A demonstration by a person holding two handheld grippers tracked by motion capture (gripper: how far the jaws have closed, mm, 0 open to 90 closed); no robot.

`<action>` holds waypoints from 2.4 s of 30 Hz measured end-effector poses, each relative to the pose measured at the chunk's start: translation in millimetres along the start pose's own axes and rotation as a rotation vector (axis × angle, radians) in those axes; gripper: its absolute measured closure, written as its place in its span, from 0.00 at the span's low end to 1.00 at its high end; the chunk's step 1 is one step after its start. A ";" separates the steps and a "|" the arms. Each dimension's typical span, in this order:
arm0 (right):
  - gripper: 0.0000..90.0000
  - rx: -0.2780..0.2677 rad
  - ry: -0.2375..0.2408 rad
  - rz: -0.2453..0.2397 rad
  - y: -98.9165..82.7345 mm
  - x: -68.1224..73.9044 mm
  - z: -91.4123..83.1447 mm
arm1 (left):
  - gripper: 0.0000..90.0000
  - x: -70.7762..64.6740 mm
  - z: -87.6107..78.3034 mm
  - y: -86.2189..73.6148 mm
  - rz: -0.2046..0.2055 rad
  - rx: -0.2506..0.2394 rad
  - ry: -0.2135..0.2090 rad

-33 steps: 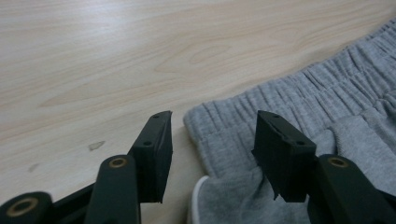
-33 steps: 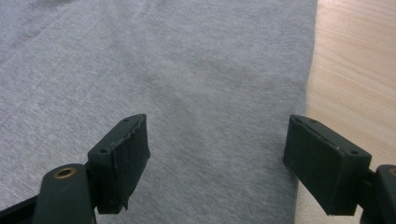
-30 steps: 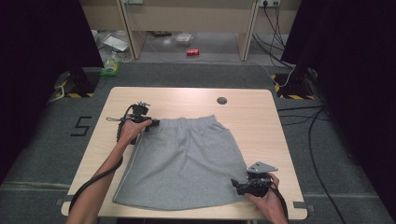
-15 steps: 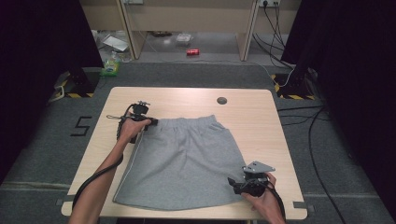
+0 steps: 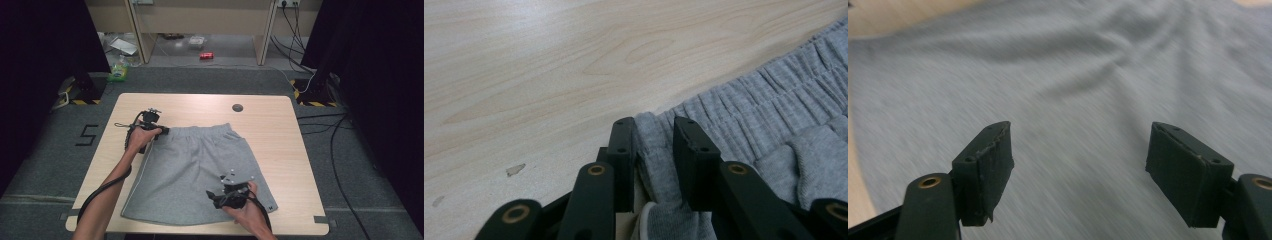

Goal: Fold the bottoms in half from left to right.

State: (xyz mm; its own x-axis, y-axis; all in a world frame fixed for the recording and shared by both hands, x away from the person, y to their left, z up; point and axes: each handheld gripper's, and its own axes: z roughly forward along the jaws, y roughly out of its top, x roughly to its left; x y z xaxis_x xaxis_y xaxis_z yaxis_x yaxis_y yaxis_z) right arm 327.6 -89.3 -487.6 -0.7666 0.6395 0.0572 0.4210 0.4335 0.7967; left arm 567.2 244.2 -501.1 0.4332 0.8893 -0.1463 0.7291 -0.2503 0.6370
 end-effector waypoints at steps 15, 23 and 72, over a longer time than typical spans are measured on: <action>0.31 0.024 0.130 -0.094 40.5 56.6 55.5 | 0.78 -0.4 -0.1 -0.2 0.004 0.000 0.004; 0.32 0.015 0.166 -0.125 53.1 75.2 71.9 | 0.78 -0.4 0.0 -0.7 0.001 -0.005 0.005; 0.52 0.184 0.344 -0.290 79.9 186.6 166.1 | 0.77 4.4 0.1 -1.5 0.020 -0.013 -0.023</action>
State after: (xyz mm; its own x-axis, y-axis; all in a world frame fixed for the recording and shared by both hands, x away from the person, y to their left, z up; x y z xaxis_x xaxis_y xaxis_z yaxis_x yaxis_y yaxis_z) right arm 298.7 170.2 -513.2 -0.9678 0.2419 0.0691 0.2213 0.6878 0.6914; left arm 568.1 248.5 -502.8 0.4603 0.8749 -0.1507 0.7133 -0.2634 0.6495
